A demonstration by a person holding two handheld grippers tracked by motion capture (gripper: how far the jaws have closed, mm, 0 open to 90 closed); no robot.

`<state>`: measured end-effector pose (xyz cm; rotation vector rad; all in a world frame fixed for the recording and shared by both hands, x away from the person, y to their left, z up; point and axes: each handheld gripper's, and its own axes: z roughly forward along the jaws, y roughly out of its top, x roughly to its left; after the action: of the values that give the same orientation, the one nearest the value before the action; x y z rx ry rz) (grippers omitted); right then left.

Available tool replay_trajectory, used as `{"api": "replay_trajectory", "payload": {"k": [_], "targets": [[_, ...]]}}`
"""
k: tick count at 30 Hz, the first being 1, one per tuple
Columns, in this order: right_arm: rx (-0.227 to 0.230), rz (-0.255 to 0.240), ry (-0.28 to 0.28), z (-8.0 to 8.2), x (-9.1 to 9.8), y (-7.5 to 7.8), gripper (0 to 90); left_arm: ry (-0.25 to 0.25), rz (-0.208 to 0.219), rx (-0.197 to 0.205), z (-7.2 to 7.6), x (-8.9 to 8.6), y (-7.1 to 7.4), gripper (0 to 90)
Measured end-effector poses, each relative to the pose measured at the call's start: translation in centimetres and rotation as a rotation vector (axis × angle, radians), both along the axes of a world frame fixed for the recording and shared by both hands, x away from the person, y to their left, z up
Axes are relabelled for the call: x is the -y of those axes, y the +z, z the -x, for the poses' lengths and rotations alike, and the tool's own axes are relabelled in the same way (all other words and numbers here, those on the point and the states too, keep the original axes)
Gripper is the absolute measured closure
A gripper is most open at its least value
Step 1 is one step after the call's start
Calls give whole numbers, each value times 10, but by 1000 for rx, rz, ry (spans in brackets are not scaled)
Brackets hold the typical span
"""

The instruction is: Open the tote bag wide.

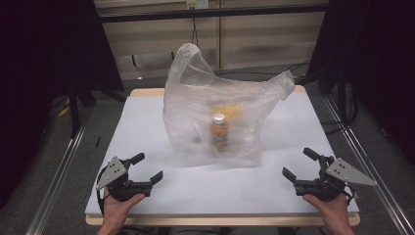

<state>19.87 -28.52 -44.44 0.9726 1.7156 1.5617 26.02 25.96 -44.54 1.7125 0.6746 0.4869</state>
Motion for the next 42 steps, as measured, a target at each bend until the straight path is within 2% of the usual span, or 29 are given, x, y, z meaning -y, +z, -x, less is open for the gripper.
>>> {"api": "replay_trajectory", "payload": {"k": [1, 5, 6, 7, 8, 9, 10, 11, 12, 14, 15, 16, 17, 19, 20, 21, 23, 24, 26, 29, 30, 32, 35, 36, 37, 38, 39, 40, 42], "targets": [[-2, -6, 3, 0, 0, 0, 22, -9, 11, 1, 0, 0, 0, 77], [-11, -4, -7, -1, -1, -1, 22, 5, 13, -1, 0, 0, 0, 90], [-27, 1, -9, -2, -3, -1, 57, -10, 20, -16, -1, -1, -1, 112], [-27, 1, -9, -2, -3, -1, 57, -10, 20, -16, -1, -1, -1, 171], [-30, 12, -7, -3, -3, -1, 81, -25, 17, -21, -1, -2, -1, 171], [-49, 0, -4, -4, -3, -2, 97, -11, 20, -30, -1, 0, -2, 207], [-49, 0, -4, -4, -3, -2, 97, -11, 20, -30, -1, 0, -2, 214], [-50, -2, 2, -5, -3, -2, 123, -23, 19, -35, -1, 0, -2, 214], [-48, 7, 14, -6, -2, -2, 167, -26, 14, -36, -3, 1, -3, 285], [-65, 17, 41, -8, -1, -3, 242, -41, 3, -35, -4, 0, -2, 333], [-65, 17, 41, -8, -1, -3, 242, -50, 10, -38, -5, 1, -3, 333], [-69, 28, 47, -9, -2, -4, 306, -45, 0, -48, -6, 4, -3, 378], [-69, 28, 47, -9, -2, -4, 306, -45, 0, -48, -6, 4, -3, 415], [-78, 28, 68, -10, -3, -4, 355, -69, -17, -51, -8, 7, -2, 437], [-82, 31, 80, -10, -3, -3, 426, -70, -19, -52, -7, 9, -2, 466], [-79, 31, 87, -9, -3, -2, 454, -98, -25, -43, -7, 10, -2, 505], [-77, 24, 96, -9, -3, -1, 494, -101, -10, -41, -7, 11, -2, 547], [-68, 23, 109, -9, -3, -1, 516, -113, -25, -39, -5, 11, 0, 568], [-74, 28, 117, -9, -5, 0, 544, -137, -7, -54, -3, 12, 1, 630], [-76, 35, 140, -10, -7, 1, 597, -164, -14, -55, -2, 11, 3, 700], [-80, 44, 144, -10, -9, 2, 618, -151, -8, -48, 0, 12, 4, 700], [-80, 64, 159, -12, -13, 5, 661, -178, -12, -54, 0, 14, 6, 750], [-71, 76, 157, -13, -15, 7, 675, -175, -16, -50, -2, 17, 8, 767], [-78, 64, 161, -15, -15, 8, 683, -187, -17, -56, -3, 18, 8, 774], [-89, 39, 170, -17, -16, 9, 733, -190, -12, -55, -5, 20, 9, 785], [-89, 39, 170, -17, -16, 9, 733, -188, -16, -55, -5, 21, 10, 785], [-99, 57, 173, -20, -18, 11, 774, -207, 5, -67, -4, 26, 14, 793], [-100, 49, 187, -21, -18, 12, 799, -214, 9, -61, -4, 28, 16, 800], [-93, 48, 188, -22, -19, 13, 817, -227, 1, -57, -3, 29, 19, 814]]}}
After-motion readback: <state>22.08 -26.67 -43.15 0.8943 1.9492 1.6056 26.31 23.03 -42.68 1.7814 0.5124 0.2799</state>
